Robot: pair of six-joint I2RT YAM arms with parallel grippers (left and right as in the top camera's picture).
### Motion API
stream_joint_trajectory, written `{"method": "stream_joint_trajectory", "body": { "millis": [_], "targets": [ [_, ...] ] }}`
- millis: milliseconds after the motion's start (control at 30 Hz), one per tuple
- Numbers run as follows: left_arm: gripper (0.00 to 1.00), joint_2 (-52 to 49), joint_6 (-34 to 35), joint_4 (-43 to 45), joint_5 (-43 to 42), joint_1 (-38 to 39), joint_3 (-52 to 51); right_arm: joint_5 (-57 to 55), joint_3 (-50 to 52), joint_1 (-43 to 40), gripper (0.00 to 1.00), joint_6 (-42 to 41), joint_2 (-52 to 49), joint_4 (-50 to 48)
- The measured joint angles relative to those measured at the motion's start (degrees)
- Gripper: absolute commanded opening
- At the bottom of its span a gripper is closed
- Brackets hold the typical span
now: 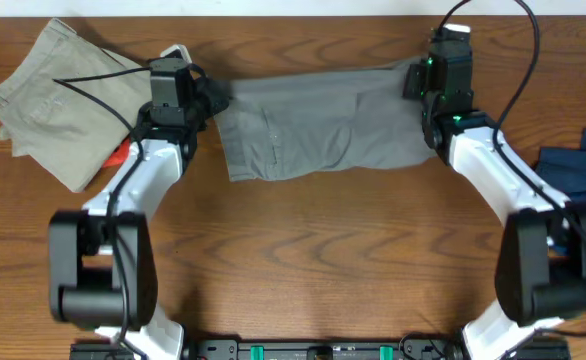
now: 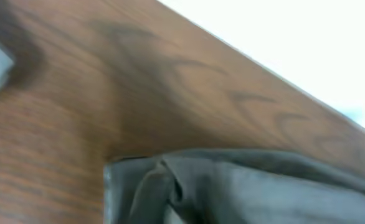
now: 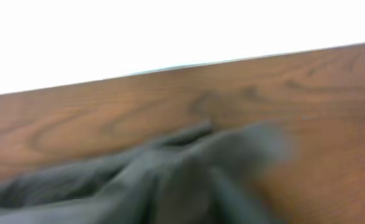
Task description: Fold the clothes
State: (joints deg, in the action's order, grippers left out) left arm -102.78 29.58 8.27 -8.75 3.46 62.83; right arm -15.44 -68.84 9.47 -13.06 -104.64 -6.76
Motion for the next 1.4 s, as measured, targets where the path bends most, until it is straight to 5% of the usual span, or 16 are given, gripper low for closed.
{"method": "stream_joint_trajectory", "body": {
  "millis": [33,167,500,967,1033,1200,1400],
  "targets": [
    [0.69,-0.83,0.07,-0.22,0.37,-0.26,0.0,-0.04,-0.02,-0.35,0.67,-0.13,-0.76,-1.07],
    [0.78,-1.92,0.31,-3.5,1.22,-1.31,-0.02,0.28,-0.02,-0.79,0.68,0.15,-1.86,0.31],
    [0.8,-1.9,0.37,-15.96,-1.7,-2.29,-0.02,1.22,-0.33,-0.79,0.73,0.07,-1.86,17.53],
    [0.83,-8.57,0.02,-11.58,-15.04,-2.27,0.52,3.34,-0.37,-0.79,0.69,0.07,-1.86,30.25],
    [0.76,-9.6,-0.02,-10.54,-18.08,-2.21,0.76,3.39,-0.37,-0.79,0.67,0.09,-1.86,30.53],
    [0.06,-11.5,-0.42,-10.82,-22.34,-1.18,1.05,3.48,-0.37,-0.79,0.61,0.04,-1.86,31.08],
    [0.06,-11.5,-2.62,-15.26,-25.4,-0.81,0.74,6.6,-0.42,-0.79,0.43,0.07,-0.68,31.23]
  ]
}}
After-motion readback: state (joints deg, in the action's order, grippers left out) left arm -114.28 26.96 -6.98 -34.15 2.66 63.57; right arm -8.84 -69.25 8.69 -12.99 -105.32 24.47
